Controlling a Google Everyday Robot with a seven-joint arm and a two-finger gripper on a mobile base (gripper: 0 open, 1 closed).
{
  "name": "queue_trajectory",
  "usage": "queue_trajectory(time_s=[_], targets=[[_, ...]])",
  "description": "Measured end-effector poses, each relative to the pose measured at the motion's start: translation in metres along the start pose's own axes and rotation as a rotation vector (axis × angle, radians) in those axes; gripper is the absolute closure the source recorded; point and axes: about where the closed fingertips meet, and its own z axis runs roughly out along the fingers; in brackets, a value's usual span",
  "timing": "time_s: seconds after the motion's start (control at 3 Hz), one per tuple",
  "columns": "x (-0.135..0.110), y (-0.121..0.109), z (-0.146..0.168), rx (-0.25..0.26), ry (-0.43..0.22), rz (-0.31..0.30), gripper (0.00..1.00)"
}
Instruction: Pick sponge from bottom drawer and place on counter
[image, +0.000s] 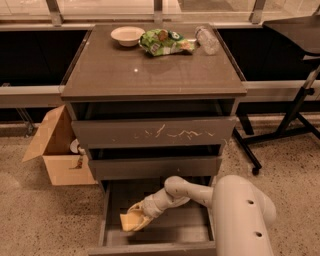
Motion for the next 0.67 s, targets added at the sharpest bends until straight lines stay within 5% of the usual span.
queue_trajectory(time_s=[0.67], targets=[[-0.115,0.012,-0.046,0.008,-0.003,-0.156,1.0]])
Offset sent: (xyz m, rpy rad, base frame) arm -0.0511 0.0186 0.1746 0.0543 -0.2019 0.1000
